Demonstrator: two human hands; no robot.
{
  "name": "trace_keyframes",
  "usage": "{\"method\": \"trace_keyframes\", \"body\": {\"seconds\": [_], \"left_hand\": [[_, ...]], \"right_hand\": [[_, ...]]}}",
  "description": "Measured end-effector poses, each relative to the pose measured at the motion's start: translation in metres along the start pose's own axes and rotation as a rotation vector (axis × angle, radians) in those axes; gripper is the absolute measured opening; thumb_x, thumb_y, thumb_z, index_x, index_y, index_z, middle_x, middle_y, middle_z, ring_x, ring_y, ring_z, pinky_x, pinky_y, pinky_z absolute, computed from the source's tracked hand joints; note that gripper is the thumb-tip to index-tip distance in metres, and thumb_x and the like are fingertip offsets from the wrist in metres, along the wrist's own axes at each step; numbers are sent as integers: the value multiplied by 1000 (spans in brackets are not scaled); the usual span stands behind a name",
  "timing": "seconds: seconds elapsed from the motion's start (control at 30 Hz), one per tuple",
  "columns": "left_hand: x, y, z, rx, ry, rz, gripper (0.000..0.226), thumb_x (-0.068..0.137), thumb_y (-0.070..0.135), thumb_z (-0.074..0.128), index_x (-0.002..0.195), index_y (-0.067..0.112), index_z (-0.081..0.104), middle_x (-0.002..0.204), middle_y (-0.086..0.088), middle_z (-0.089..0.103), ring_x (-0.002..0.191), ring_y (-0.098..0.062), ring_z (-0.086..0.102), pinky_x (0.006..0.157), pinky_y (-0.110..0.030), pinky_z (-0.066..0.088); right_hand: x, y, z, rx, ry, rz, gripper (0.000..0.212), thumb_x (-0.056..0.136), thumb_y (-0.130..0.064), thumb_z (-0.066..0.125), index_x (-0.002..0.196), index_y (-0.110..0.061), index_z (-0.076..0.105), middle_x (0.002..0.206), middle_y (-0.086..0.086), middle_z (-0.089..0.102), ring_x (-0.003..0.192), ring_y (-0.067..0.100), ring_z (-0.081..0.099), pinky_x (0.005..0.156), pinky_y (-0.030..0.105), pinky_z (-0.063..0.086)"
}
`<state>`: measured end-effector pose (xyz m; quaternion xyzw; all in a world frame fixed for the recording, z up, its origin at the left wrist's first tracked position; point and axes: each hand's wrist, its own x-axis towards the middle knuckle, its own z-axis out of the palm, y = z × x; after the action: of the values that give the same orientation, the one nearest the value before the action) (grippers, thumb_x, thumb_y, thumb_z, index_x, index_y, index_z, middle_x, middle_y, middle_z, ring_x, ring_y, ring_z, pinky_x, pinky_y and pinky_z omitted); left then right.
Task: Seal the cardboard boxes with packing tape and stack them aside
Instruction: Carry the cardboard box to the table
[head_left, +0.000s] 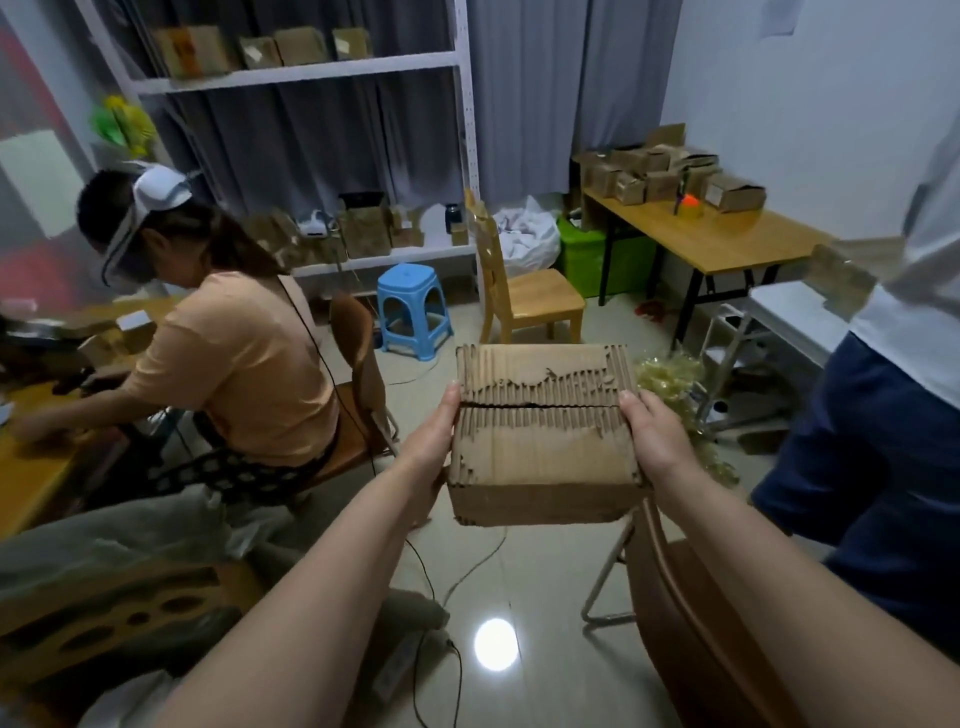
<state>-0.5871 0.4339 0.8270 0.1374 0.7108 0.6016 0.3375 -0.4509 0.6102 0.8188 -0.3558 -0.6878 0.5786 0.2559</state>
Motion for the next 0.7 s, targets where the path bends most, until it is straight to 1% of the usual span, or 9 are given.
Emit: {"method": "trace_keyframes", "body": {"seconds": [0.13, 0.2, 0.27, 0.3, 0.4, 0.47, 0.5, 0.6, 0.7], "left_hand": [[82, 32, -12, 26, -98, 21, 56, 93, 67, 34, 131, 31, 56, 131, -3, 61, 127, -26, 52, 111, -53, 35], [119, 41, -16, 27, -116, 22, 57, 93, 66, 35, 134, 31, 54, 132, -1, 61, 127, -25, 51, 111, -53, 35], [158, 51, -19, 28, -122, 23, 57, 94, 65, 33, 136, 32, 53, 134, 0, 59, 128, -24, 51, 111, -52, 35], [178, 56, -20, 31, -125, 17, 57, 94, 65, 33, 136, 32, 52, 134, 1, 59, 128, -23, 50, 112, -52, 34], [240, 74, -17, 32, -123, 24, 56, 96, 63, 31, 136, 30, 52, 136, 0, 57, 129, -23, 49, 113, -52, 32], [285, 87, -11, 38, -113, 50, 51, 97, 61, 31, 132, 32, 53, 137, 0, 56, 129, -23, 48, 113, -52, 32], [309, 93, -8, 44, -109, 55, 49, 97, 61, 31, 130, 32, 53, 137, 0, 56, 129, -23, 48, 112, -53, 32], [378, 114, 2, 62, -105, 0, 56, 95, 64, 32, 135, 30, 50, 139, -1, 54, 130, -24, 48, 112, -53, 32], [446, 139, 9, 60, -110, -10, 56, 96, 65, 30, 138, 33, 50, 140, 1, 54, 131, -23, 47, 113, -52, 32]], "right_hand": [[70, -6, 20, 17, 36, 36, 31, 101, -34, 37, 114, -18, 59, 107, 5, 66, 102, 25, 62, 93, 51, 49], [104, -8, 30, 16, 46, 46, 32, 99, -38, 38, 113, -19, 60, 108, 5, 66, 104, 26, 61, 94, 53, 47], [142, -10, 40, 23, 50, 52, 35, 97, -42, 39, 116, -21, 60, 110, 2, 66, 105, 25, 61, 94, 51, 48], [162, -12, 46, 29, 50, 49, 36, 98, -40, 39, 118, -20, 60, 110, 2, 66, 105, 24, 61, 93, 47, 48], [231, -15, 56, 42, 50, 11, 32, 101, -31, 38, 117, -14, 59, 105, 1, 66, 99, 20, 62, 82, 35, 49], [279, -17, 59, 43, 52, -4, 27, 101, -29, 38, 113, -17, 58, 97, -3, 64, 94, 17, 60, 74, 30, 47], [304, -18, 60, 41, 57, -10, 27, 101, -30, 38, 113, -16, 58, 98, -2, 65, 94, 17, 60, 75, 31, 48], [371, -19, 64, 53, 66, 23, 36, 100, -33, 39, 123, -12, 57, 112, 6, 66, 102, 22, 62, 88, 41, 51], [435, -28, 67, 65, 92, 27, 33, 100, -31, 39, 122, -14, 58, 112, 5, 65, 104, 22, 62, 86, 37, 50]]}}
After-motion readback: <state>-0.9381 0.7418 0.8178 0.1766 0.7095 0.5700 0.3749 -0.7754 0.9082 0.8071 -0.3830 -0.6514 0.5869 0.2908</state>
